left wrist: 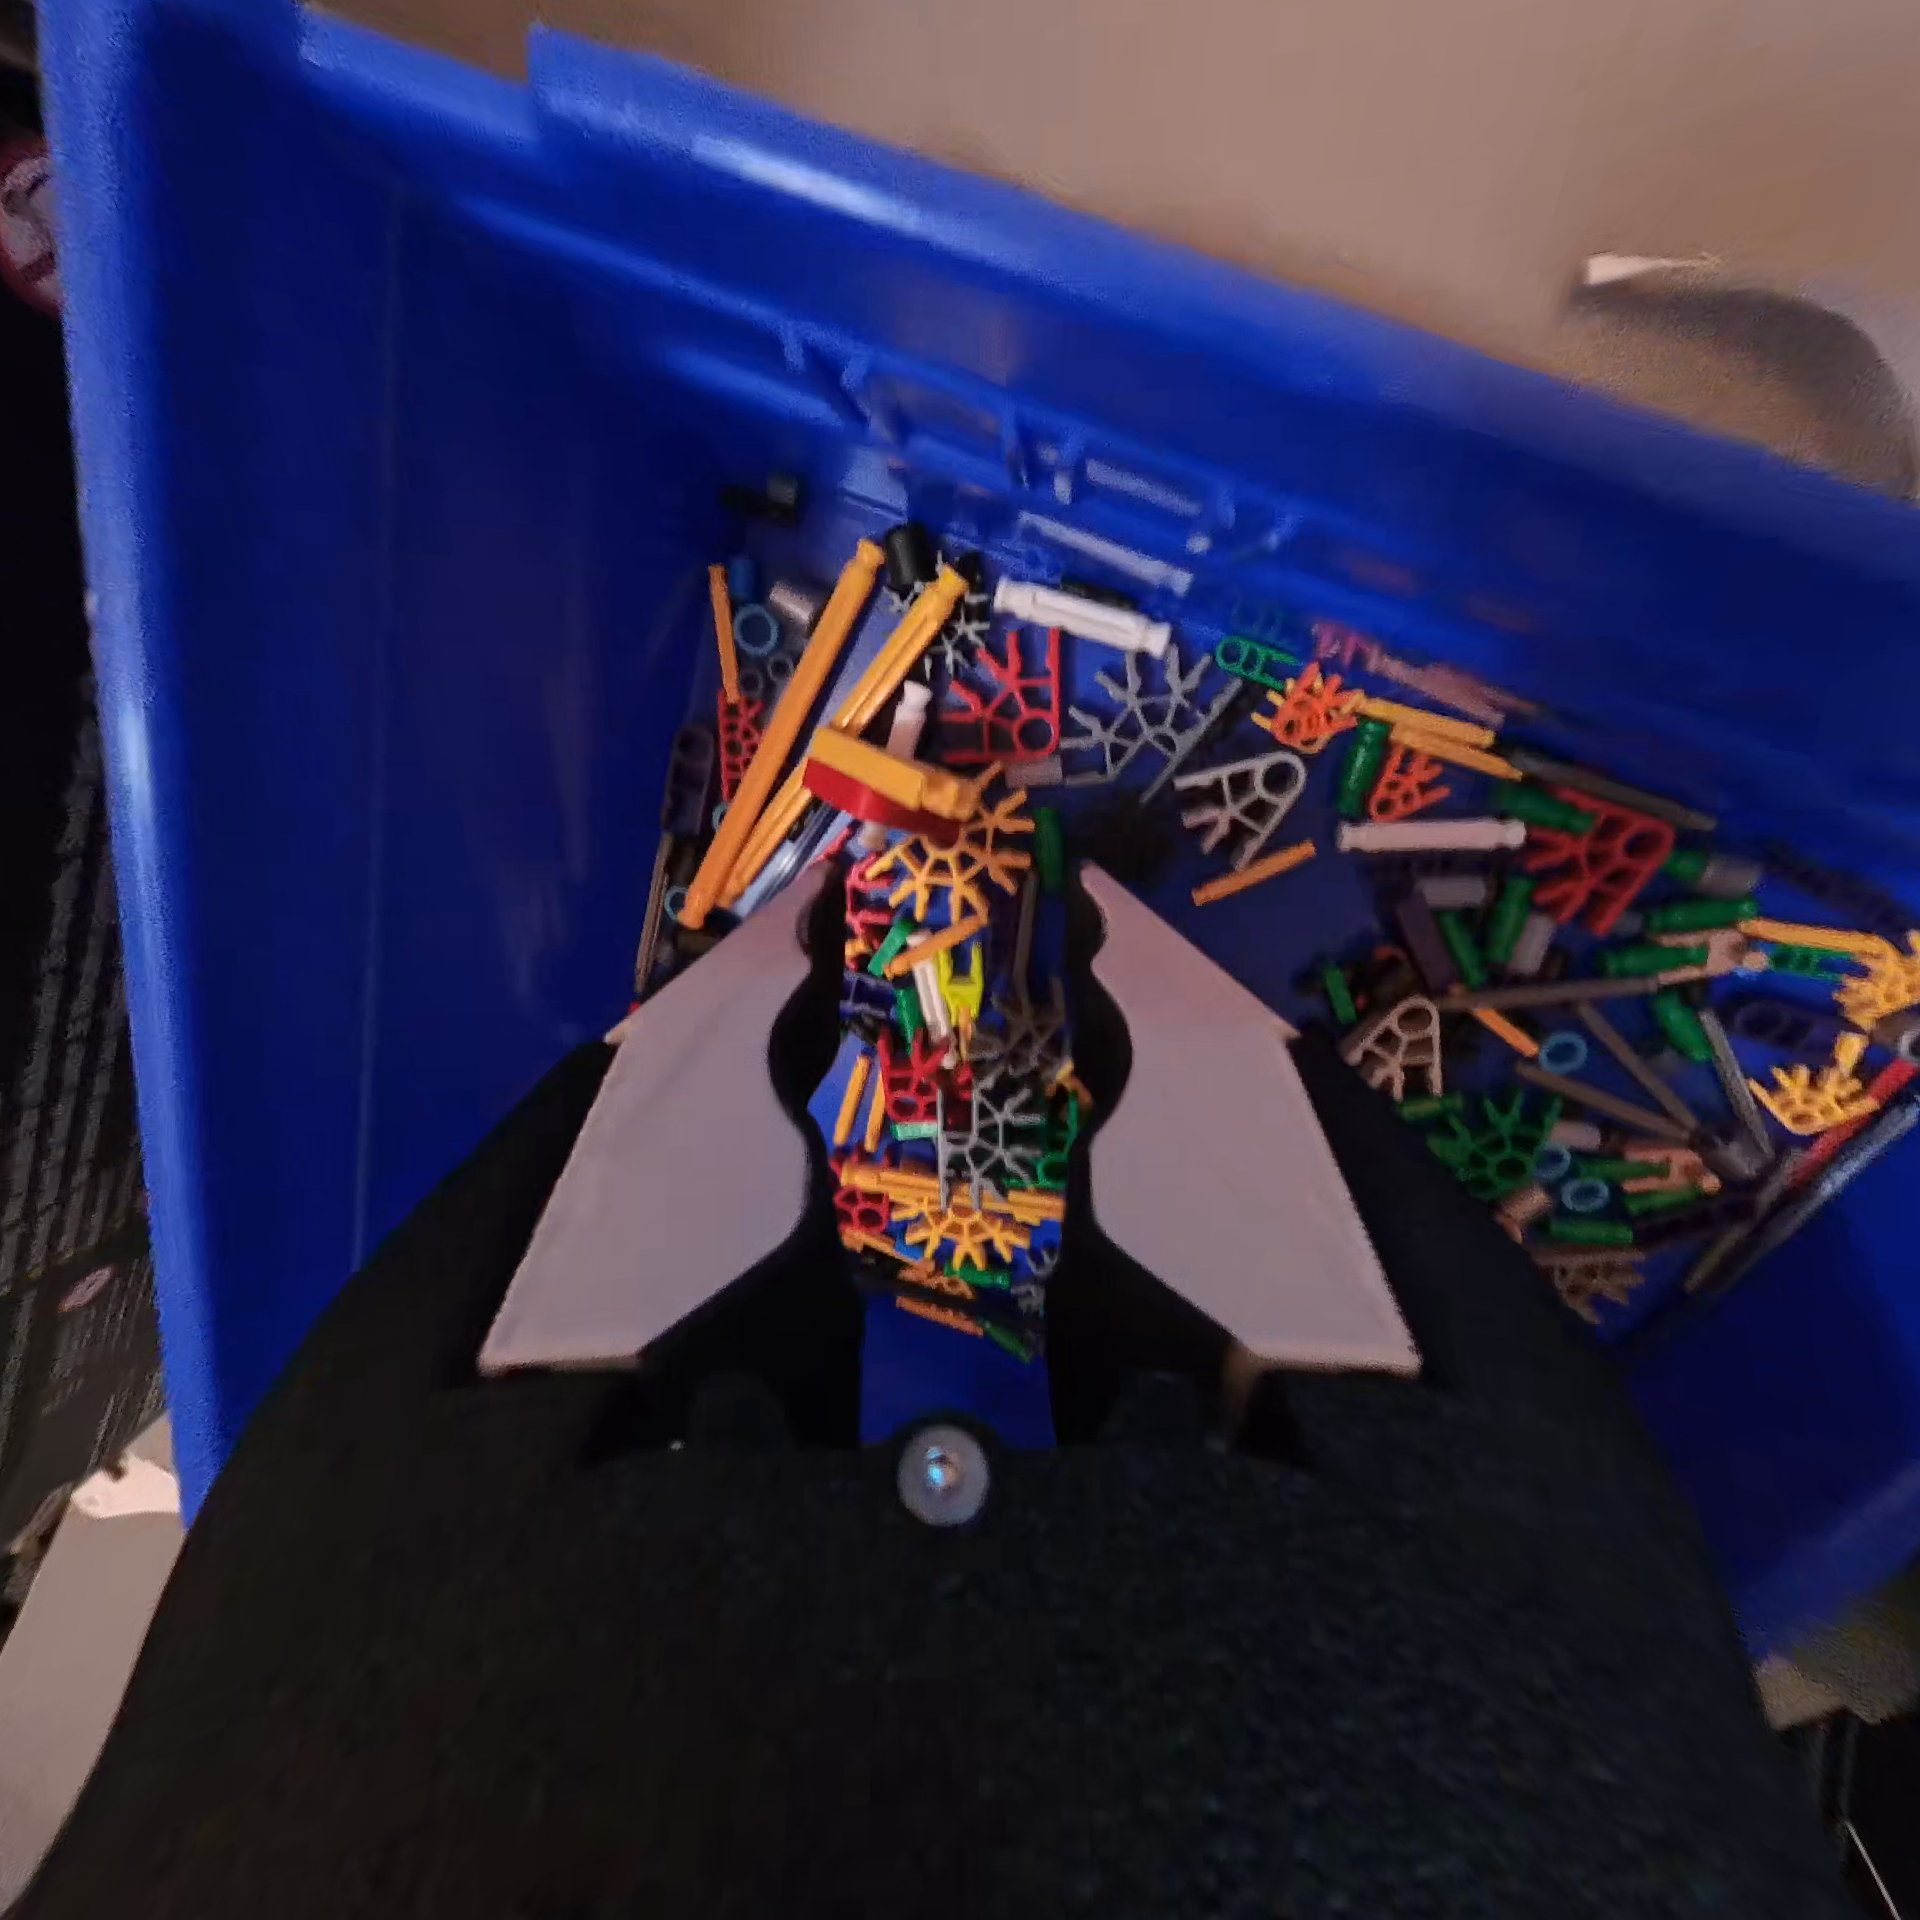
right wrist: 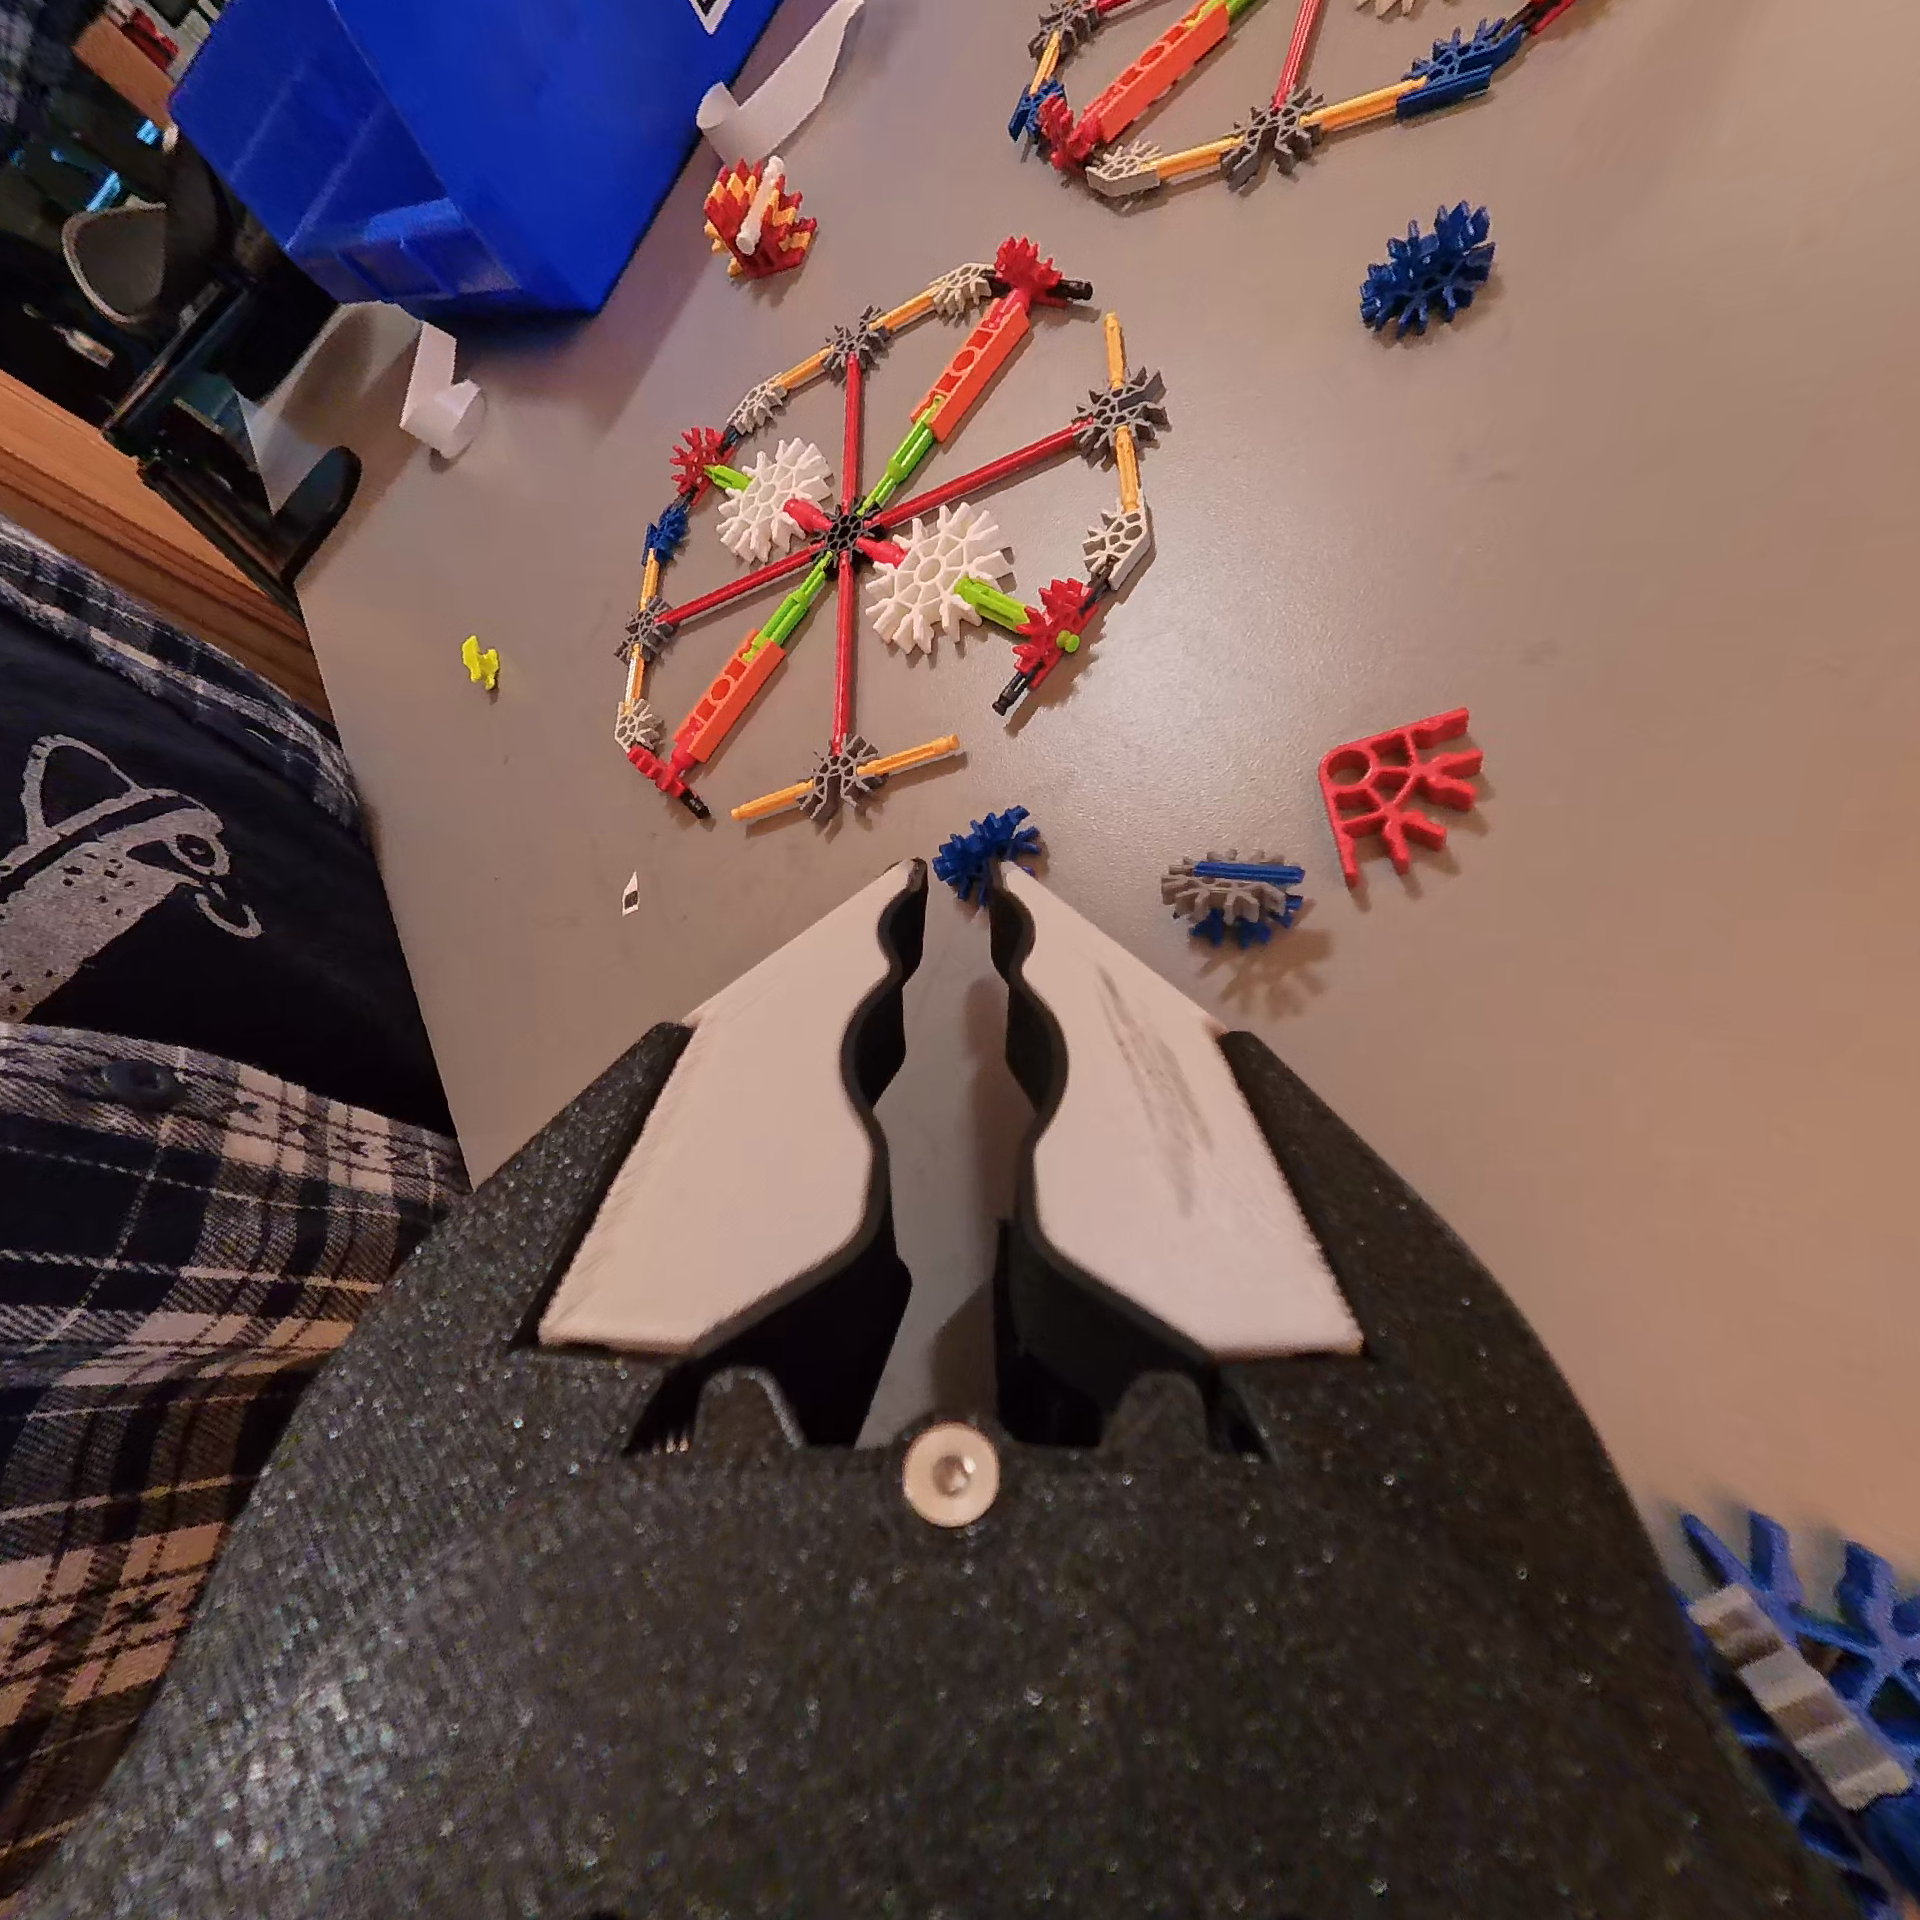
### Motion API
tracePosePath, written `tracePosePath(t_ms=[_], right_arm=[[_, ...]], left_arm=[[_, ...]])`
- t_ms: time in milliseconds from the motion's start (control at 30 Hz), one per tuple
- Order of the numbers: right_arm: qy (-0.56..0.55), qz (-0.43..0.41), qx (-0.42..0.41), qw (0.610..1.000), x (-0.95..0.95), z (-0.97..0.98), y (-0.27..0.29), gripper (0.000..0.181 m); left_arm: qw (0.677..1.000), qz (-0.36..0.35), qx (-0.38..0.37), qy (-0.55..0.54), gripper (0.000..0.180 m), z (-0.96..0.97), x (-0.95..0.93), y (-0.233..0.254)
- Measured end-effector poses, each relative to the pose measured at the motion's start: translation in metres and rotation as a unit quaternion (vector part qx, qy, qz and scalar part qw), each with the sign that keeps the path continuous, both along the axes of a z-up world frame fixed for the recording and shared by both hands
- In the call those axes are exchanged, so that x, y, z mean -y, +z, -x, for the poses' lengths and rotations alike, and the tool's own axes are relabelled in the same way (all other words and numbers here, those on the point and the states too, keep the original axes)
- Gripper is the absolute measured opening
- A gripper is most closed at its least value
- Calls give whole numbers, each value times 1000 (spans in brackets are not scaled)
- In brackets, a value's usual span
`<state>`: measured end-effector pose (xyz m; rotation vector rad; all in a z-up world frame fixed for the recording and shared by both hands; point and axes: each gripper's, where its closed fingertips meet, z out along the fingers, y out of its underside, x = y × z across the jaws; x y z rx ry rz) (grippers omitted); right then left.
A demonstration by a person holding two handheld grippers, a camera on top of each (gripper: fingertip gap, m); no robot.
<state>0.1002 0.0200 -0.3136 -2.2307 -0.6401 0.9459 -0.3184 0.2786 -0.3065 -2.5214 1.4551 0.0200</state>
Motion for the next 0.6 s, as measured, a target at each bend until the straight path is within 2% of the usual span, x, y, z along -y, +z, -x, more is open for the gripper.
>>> tracePosePath(t_ms=[67, 133, 300, 333, 600], right_arm=[[0, -2, 1, 1000, 0, 0, 0, 10], [-2, -3, 0, 1000, 0, 0, 1, 10], [0, -4, -4, 1000, 0, 0, 2, 11], [1, -4, -4, 1000, 0, 0, 2, 10], [10, -1, -3, 1000, 2, 1, 1, 11]], left_arm=[[1000, -3, 8, 0, 35, -9, -3, -6], [1000, -12, 10, -5, 20, -12, -4, -9], [1000, -9, 22, -4, 15, -7, 4, -5], [1000, -7, 21, -5, 0, -4, 6, -4], [1000, -1, 11, 7, 0, 22, 22, 6]])
